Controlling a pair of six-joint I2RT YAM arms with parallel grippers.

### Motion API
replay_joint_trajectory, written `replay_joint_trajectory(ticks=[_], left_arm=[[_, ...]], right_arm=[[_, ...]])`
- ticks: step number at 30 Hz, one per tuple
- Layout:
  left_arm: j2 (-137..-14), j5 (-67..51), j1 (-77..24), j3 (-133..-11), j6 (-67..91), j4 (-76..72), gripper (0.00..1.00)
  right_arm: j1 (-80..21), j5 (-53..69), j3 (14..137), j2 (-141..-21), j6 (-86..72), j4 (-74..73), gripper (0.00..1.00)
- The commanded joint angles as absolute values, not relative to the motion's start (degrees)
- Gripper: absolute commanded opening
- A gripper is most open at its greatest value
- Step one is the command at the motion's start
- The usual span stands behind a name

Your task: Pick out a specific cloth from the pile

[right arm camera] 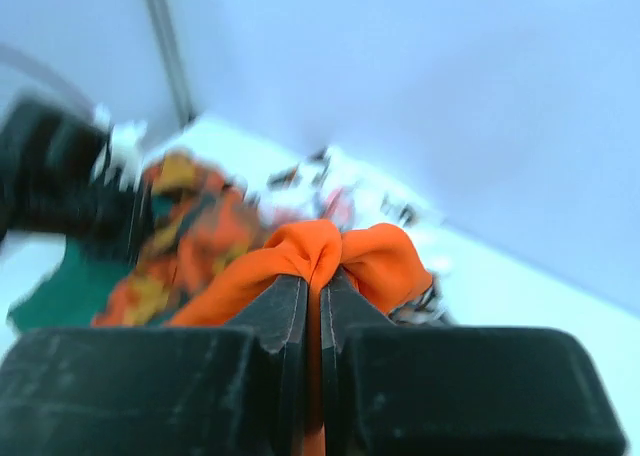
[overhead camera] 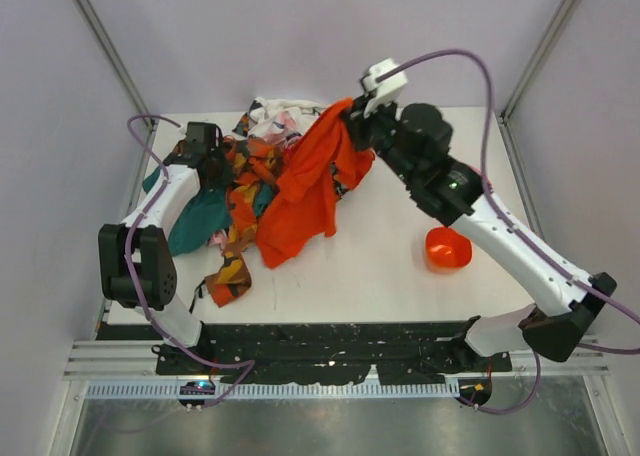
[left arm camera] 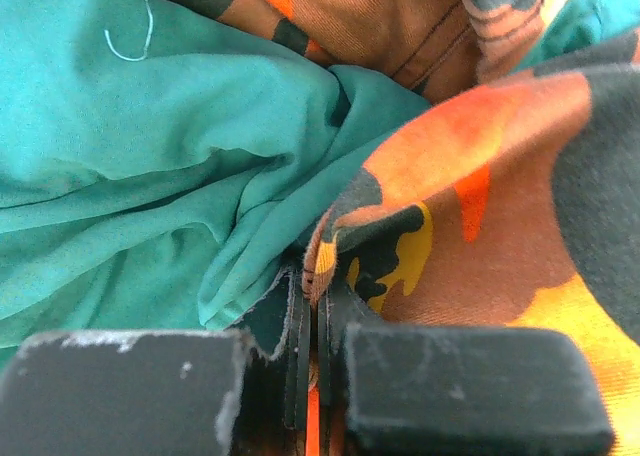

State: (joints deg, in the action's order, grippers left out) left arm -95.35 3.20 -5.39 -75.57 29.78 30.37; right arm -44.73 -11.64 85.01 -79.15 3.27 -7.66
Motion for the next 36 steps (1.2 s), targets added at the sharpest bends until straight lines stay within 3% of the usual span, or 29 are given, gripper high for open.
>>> replay_joint_trajectory(ticks=[1, 14, 18, 23, 27, 29, 32, 33, 34, 36], left_arm=[[-94.9, 6.2, -4.5, -75.0, 29.5, 30.6, 0.00], [-94.1, 1.1, -4.4, -73.9, 29.1, 28.6, 0.01], [-92.5, 0.3, -4.5, -73.5, 28.7, 28.3, 0.10], [-89.6, -4.1, -4.5, -71.4, 28.7, 25.1, 0.27], [-88.9, -7.6, -4.6, -71.8, 28.1, 24.4, 0.35], [-88.4, -9.7, -5.0, -71.9, 28.2, 23.3, 0.44], [-87.5, -11.5, -5.7, -73.3, 28.5, 22.6, 0.68], [-87.1, -11.8, -6.0, -74.0, 28.5, 22.6, 0.78], [-86.7, -12.0, -6.2, -74.7, 28.3, 22.8, 0.98], [-85.3, -12.4, -6.9, -76.0, 27.9, 23.7, 1.00]], right_arm=[[-39.3, -13.2, 98.9, -75.4, 6.7, -9.4, 0.05], [-14.6, -14.9, 136.6, -96.9, 6.1, -18.3, 0.05], [-8.1, -13.4, 144.2, -104.7, 3.7, -16.5, 0.05], [-3.3, -15.0, 144.7, -109.9, 3.7, -8.1, 0.05], [-1.0, -14.8, 144.9, -113.4, 2.4, -4.3, 0.05], [0.7, -14.2, 141.2, -114.4, 1.3, -1.7, 0.05], [1.5, -10.4, 136.3, -116.0, 0.6, 2.0, 0.05], [1.7, -9.5, 135.2, -117.7, 0.3, 2.3, 0.05], [1.8, -9.7, 135.1, -118.5, 0.1, 2.2, 0.05], [1.8, -9.8, 135.2, -121.5, -2.0, 1.8, 0.05]])
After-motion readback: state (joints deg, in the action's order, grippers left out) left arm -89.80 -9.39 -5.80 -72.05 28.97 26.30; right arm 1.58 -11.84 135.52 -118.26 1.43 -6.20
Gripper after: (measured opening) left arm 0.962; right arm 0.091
